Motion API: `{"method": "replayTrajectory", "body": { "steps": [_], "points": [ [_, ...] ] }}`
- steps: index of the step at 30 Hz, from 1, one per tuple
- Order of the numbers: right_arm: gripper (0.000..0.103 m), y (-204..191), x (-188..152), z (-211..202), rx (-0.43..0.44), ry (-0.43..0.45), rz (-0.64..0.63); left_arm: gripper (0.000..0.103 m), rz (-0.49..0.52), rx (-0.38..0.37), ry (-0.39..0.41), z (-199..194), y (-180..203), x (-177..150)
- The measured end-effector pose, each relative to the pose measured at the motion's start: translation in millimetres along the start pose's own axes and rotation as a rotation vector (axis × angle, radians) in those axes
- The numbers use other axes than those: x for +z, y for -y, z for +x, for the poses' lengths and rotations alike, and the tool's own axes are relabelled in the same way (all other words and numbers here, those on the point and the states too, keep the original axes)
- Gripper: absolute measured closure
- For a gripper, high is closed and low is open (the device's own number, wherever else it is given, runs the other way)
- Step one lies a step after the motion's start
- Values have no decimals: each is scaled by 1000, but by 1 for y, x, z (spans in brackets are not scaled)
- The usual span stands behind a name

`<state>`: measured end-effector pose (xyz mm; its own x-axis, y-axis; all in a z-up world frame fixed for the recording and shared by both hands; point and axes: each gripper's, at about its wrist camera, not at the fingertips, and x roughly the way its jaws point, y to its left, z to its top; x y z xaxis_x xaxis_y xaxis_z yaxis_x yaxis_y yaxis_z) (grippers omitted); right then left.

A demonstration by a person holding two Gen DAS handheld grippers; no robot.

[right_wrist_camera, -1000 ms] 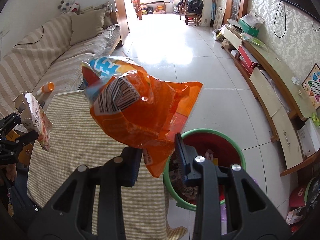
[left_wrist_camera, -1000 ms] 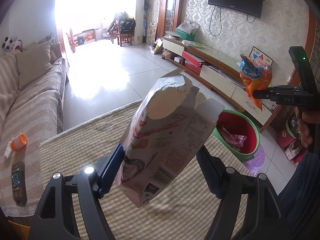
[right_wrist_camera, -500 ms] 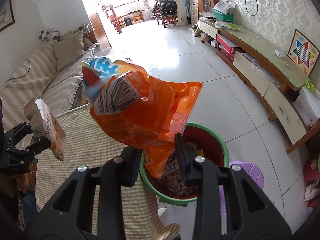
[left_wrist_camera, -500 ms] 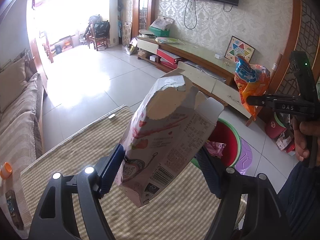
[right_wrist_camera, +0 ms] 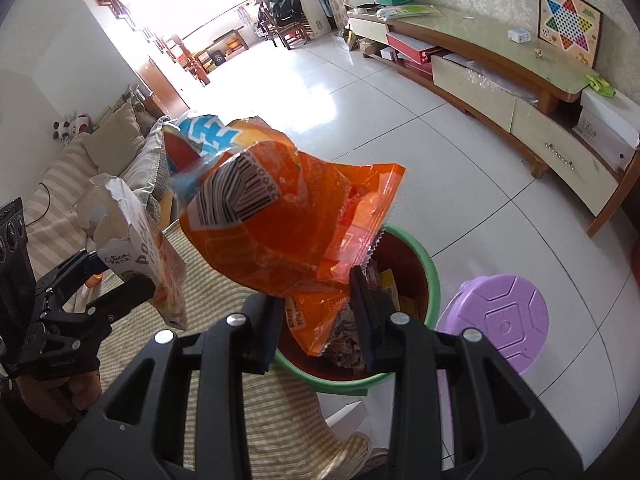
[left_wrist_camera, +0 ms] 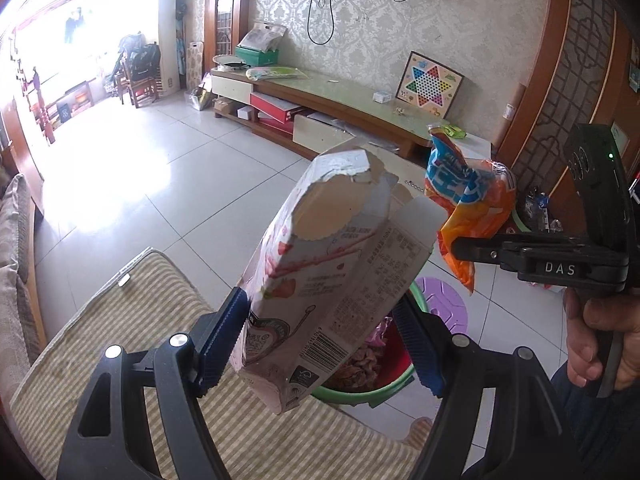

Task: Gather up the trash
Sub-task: 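Carry the chip bag and snack box over the red bucket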

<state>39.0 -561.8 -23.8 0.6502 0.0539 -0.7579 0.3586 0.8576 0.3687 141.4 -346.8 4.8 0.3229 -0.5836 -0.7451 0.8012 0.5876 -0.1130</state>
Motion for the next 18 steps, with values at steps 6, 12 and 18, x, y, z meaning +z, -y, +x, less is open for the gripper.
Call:
{"method": "replayTrajectory", "body": {
  "steps": [6, 12, 18],
  "points": [
    [72, 9, 1, -2, -48, 9, 13, 32, -22, -33, -29, 28, 12, 5],
    [72, 11, 3, -4, -62, 20, 23, 31, -51, -77, -40, 49, 23, 9],
    [72, 11, 2, -5, -62, 23, 26, 30, -54, -100, -44, 55, 27, 11]
  ]
}}
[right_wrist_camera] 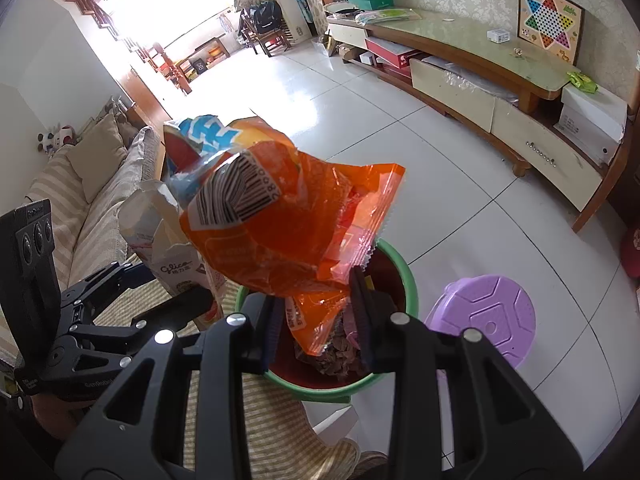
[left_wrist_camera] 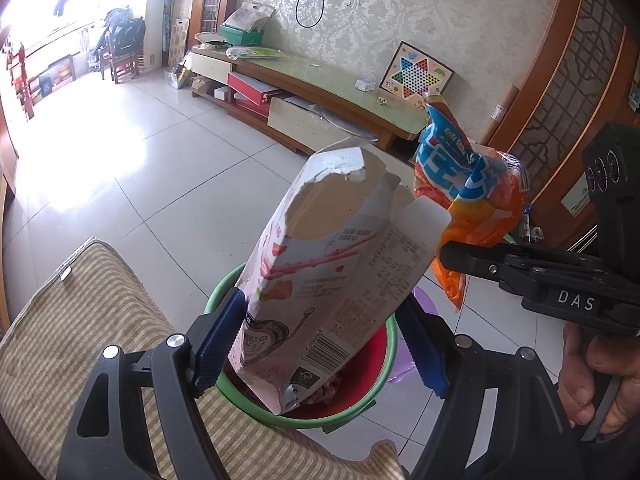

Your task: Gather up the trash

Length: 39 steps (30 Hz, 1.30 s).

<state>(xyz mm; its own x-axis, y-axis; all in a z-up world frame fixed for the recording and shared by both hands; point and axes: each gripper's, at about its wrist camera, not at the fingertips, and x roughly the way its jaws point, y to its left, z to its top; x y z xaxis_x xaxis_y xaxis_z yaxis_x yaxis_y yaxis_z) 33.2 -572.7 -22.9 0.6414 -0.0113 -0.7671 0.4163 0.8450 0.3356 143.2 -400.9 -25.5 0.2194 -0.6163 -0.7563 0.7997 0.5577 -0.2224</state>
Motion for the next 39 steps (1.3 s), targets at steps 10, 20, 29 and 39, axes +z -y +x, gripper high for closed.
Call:
{"method": "replayTrajectory", "body": {
  "steps": [10, 20, 29, 39],
  "points": [
    [72, 3, 0, 2, -4, -2, 1, 20, -11, -1, 27, -8, -2, 11],
    [71, -5, 1, 15, -14, -38, -26, 8, -61, 98, 94, -47, -26, 6],
    [35, -30, -2, 28, -40, -59, -89, 8, -116, 143, 132, -81, -59, -12],
    [5, -71, -2, 20, -81, 26, -187, 8, -166, 247, 181, -125, -87, -39]
  ]
}}
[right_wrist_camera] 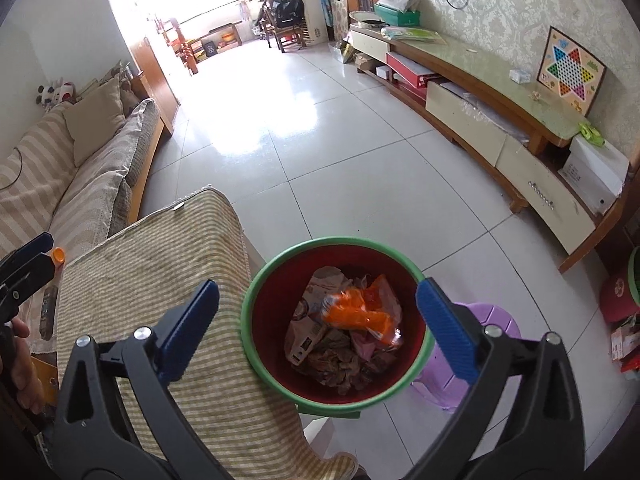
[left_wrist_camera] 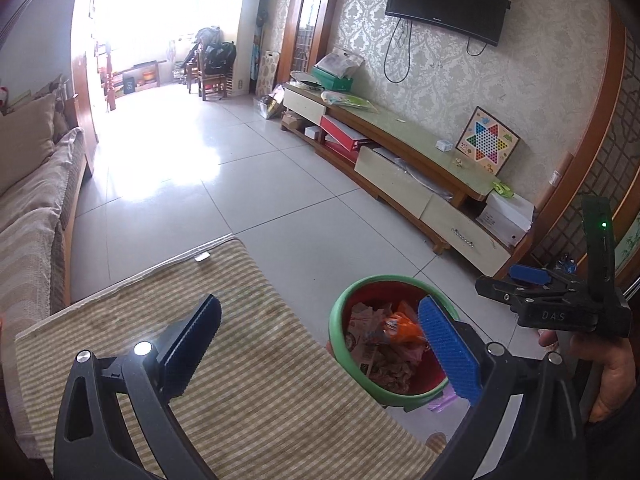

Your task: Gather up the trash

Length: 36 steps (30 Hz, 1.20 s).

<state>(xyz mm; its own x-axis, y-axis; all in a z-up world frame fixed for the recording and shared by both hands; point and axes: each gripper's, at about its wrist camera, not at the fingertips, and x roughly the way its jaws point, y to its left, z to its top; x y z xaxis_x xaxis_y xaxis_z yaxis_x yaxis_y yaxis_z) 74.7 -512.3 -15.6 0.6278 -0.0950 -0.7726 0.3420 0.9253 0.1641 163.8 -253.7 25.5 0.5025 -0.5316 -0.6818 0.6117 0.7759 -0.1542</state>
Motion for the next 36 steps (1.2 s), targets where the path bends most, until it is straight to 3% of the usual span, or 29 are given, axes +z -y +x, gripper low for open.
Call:
{"method": "replayTrajectory", "body": {
  "steps": [7, 17, 22, 26, 36],
  "points": [
    [5, -75, -7, -22, 67, 113, -128, 8, -42, 143, 76, -56, -33, -20],
    [5, -167, -27, -60, 171, 264, -229, 8, -193, 494, 201, -148, -88, -70],
    [5, -199, -36, -78, 222, 323, -243, 8, -272, 565, 258, -180, -106, -90],
    [5, -218, -45, -84, 225, 351, -285, 8, -247, 644, 291, -189, -103, -102],
    [5, -220, -53, -87, 221, 367, -298, 8, -225, 674, 303, -201, -92, -111]
  ]
}}
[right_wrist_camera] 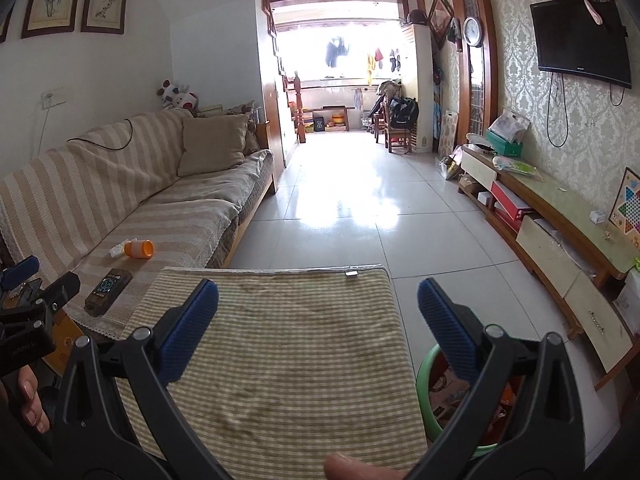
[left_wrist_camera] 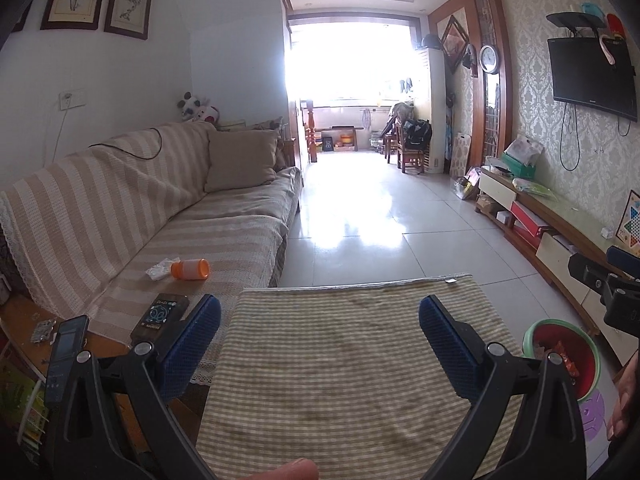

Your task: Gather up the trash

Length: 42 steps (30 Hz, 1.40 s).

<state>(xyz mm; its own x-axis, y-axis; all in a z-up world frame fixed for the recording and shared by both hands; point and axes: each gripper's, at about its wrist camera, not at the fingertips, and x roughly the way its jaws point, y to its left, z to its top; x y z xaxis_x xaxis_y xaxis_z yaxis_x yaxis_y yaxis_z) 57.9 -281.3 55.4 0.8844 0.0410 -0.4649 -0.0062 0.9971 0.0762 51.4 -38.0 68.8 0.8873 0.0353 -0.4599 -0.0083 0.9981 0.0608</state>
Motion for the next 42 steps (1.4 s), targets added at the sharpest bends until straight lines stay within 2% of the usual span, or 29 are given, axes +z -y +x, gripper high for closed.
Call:
{"method": "replayTrajectory", "body": {
  "steps": [10, 42],
  "points": [
    [5, 3, -6, -1, -14, 0, -28, 8, 3, -50, -3, 0, 7, -2],
    [5, -1, -8, 2, -14, -6, -60, 8, 4, -60, -27, 4, 13, -6]
  ]
}}
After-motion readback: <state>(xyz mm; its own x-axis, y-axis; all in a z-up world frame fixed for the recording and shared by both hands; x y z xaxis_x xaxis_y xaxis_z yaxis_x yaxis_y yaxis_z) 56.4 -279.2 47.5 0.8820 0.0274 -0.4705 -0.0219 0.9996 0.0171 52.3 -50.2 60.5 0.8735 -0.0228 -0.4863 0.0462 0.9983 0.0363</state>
